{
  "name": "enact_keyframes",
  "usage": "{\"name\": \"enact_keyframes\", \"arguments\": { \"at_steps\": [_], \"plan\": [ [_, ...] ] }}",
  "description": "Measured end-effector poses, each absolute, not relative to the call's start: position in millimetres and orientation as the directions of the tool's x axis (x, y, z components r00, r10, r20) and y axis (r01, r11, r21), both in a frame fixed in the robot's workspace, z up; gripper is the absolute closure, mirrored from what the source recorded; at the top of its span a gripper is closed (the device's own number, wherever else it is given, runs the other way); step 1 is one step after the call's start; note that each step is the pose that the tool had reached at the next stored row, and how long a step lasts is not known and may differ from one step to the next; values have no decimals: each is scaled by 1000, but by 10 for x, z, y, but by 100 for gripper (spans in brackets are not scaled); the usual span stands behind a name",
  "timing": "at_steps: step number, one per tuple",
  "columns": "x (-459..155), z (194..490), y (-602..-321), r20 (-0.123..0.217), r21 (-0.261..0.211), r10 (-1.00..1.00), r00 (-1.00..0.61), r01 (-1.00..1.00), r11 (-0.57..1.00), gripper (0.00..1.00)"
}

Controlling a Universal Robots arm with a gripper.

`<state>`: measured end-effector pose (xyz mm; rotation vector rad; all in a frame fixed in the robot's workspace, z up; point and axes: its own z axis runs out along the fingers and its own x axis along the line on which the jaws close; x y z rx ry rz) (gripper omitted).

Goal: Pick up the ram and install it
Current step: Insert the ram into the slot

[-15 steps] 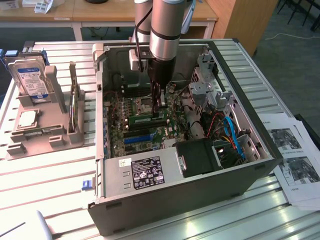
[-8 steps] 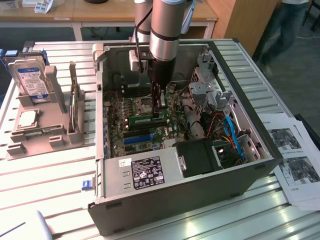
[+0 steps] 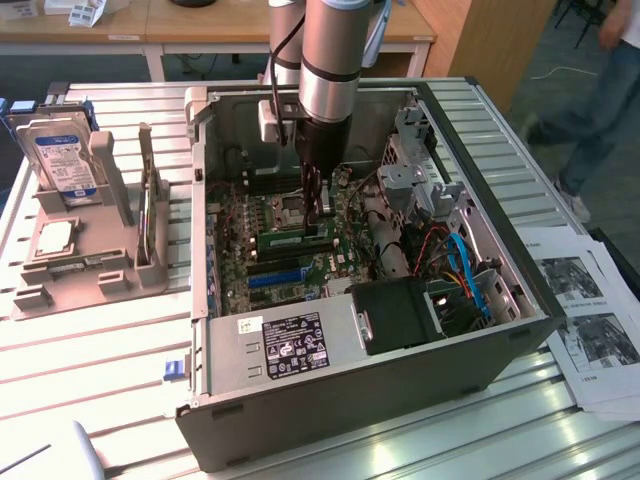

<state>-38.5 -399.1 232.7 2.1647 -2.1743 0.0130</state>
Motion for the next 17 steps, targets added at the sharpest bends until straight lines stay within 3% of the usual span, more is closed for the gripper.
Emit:
{"name": "enact_keyframes", "arguments": {
  "at_steps": [17],
  "plan": [
    [-391,2325,-4005,58,44,-998,-3,-999,6,88]
  ]
}}
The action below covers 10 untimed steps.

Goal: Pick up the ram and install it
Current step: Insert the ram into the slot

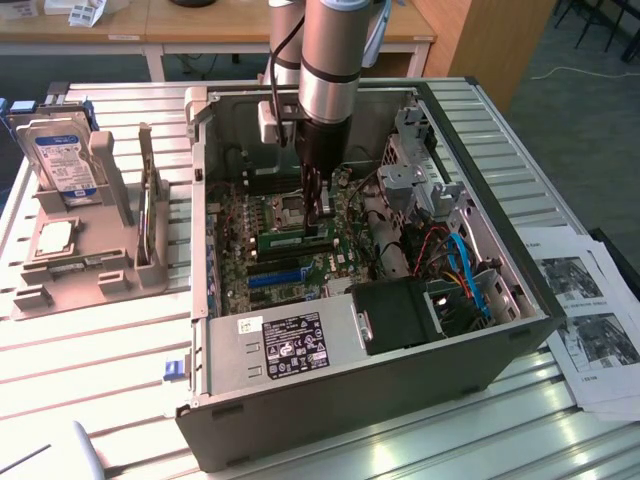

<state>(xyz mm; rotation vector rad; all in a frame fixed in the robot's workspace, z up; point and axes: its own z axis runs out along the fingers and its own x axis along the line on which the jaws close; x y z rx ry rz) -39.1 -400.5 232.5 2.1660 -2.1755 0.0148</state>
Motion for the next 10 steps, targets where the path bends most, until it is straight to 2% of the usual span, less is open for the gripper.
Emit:
{"name": "enact_keyframes", "arguments": {
  "at_steps": [10],
  "plan": [
    [-391,2311,-4004,58,43,-998,-3,-999,6,88]
  ]
}}
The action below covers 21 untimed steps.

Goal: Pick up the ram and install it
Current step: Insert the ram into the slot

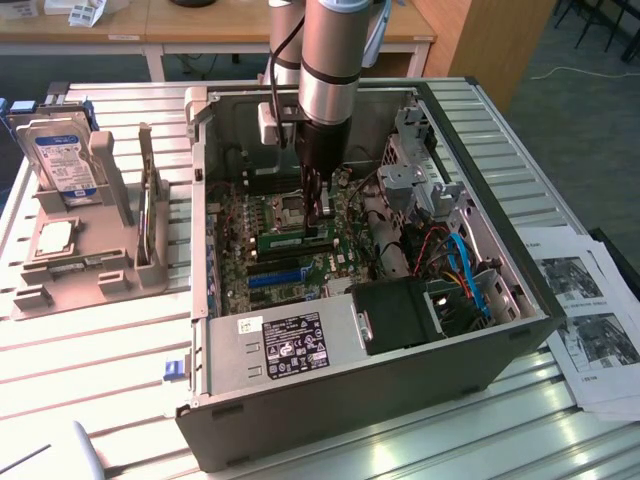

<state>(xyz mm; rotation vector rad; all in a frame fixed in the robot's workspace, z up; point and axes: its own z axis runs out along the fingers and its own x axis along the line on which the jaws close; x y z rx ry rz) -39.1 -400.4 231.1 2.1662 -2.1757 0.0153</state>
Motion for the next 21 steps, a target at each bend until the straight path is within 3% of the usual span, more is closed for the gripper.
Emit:
{"name": "enact_keyframes", "arguments": {
  "at_steps": [21],
  "plan": [
    [-399,2310,-4004,54,37,-999,-9,-999,11,88]
  ]
}}
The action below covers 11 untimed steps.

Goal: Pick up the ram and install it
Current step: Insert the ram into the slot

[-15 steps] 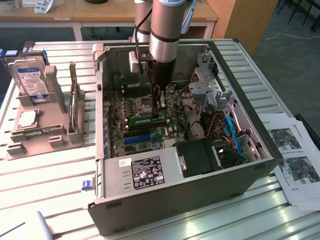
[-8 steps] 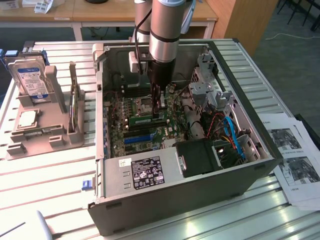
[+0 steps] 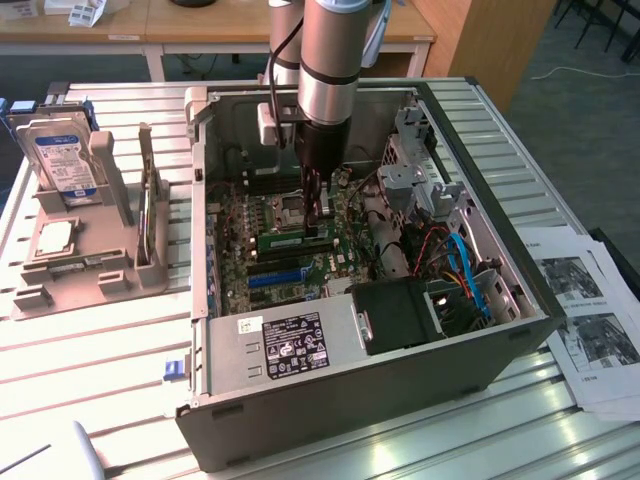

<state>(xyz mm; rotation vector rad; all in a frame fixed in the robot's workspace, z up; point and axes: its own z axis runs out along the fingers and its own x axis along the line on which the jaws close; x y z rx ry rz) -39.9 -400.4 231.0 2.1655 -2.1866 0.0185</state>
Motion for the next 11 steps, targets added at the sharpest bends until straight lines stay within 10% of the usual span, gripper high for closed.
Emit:
{"name": "enact_keyframes", "arguments": {
  "at_steps": [11],
  "plan": [
    [-402,2305,-4004,54,35,-998,-13,-999,15,88]
  ]
}}
